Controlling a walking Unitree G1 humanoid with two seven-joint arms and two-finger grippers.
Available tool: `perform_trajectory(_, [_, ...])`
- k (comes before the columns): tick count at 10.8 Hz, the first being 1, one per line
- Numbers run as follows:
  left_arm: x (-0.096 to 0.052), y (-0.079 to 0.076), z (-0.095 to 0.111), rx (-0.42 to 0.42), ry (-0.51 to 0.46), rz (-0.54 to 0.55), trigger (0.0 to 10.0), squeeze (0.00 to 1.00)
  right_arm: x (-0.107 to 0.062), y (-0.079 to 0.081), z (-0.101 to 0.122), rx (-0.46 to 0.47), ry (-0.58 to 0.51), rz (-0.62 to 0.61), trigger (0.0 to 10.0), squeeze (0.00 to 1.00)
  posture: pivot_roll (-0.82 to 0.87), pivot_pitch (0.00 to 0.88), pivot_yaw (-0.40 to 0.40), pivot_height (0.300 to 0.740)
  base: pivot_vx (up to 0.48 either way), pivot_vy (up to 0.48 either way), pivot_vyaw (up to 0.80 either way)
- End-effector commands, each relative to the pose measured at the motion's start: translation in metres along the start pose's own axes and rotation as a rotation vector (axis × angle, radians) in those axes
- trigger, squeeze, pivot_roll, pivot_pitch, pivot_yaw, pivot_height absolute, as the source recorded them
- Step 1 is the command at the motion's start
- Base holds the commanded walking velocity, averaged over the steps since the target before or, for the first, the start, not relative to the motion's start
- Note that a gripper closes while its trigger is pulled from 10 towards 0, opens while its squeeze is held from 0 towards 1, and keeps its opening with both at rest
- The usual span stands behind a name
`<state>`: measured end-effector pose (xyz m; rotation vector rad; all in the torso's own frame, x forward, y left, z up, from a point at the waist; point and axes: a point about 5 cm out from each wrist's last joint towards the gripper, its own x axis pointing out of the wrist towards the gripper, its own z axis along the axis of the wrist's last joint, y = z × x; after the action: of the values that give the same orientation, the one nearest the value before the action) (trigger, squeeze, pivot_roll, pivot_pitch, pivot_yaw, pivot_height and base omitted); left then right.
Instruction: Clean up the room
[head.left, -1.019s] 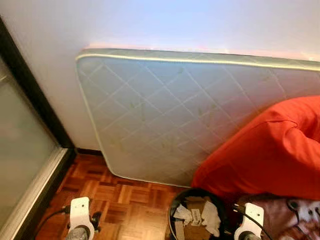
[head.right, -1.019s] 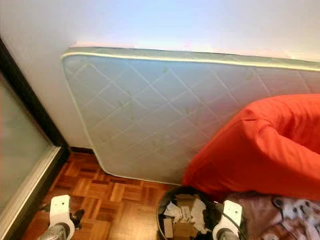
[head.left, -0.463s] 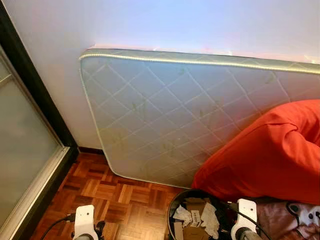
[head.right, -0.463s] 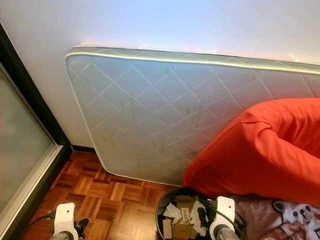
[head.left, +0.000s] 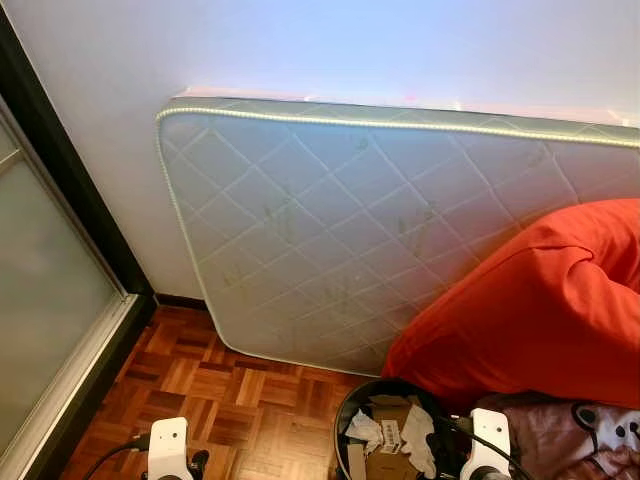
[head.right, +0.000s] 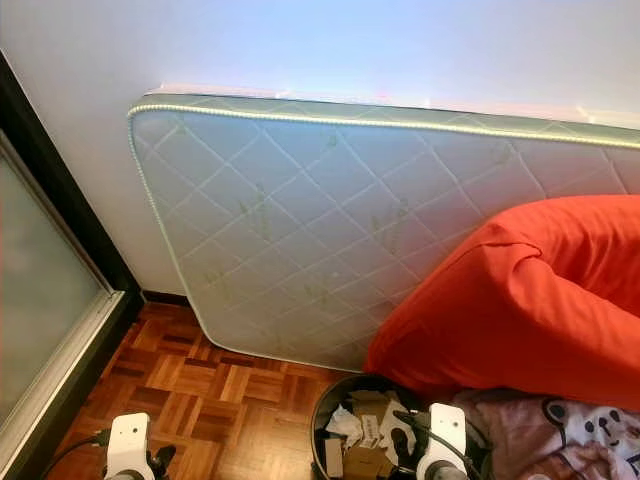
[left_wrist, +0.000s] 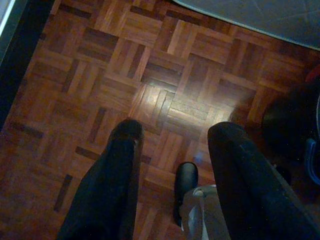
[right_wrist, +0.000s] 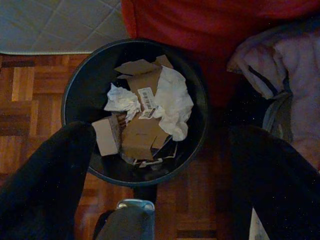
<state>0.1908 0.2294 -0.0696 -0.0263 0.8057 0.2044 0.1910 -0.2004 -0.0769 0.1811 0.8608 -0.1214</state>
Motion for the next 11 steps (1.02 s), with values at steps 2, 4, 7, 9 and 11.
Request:
perform_trajectory(2, [-0.0014, 0.0027, -0.0063, 0.015, 0.034, -0.004, 10.0, 0.0, 0.0003, 0.0023, -0.001, -0.014, 0.014, 0.016, 10.0, 0.0, 0.16, 0.0, -0.024, 0.74, 0.0, 0.0, 0.0])
perform_trajectory(4, [-0.0016, 0.0057, -0.0065, 0.008, 0.034, 0.011, 10.0, 0.0, 0.0011, 0.0066, -0.0011, -0.021, 0.022, 0.035, 10.0, 0.0, 0.17, 0.0, -0.026, 0.74, 0.0, 0.0, 0.0])
perform_trajectory(7, [-0.0019, 0.005, -0.0076, 0.011, 0.036, 0.012, 10.0, 0.0, 0.0006, 0.0063, -0.003, -0.028, 0.032, 0.045, 10.0, 0.0, 0.17, 0.0, -0.028, 0.74, 0.0, 0.0, 0.0])
perform_trajectory(9, [-0.0022, 0.0053, -0.0083, 0.013, 0.038, 0.013, 10.0, 0.0, 0.0003, 0.0066, -0.0041, -0.029, 0.035, 0.051, 10.0, 0.0, 0.17, 0.0, -0.028, 0.74, 0.0, 0.0, 0.0])
perform_trajectory(11, [-0.0022, 0.0061, -0.0083, 0.015, 0.038, 0.014, 10.0, 0.0, 0.0002, 0.0067, -0.0051, -0.026, 0.038, 0.052, 10.0, 0.0, 0.17, 0.0, -0.026, 0.74, -0.12, 0.0, 0.0])
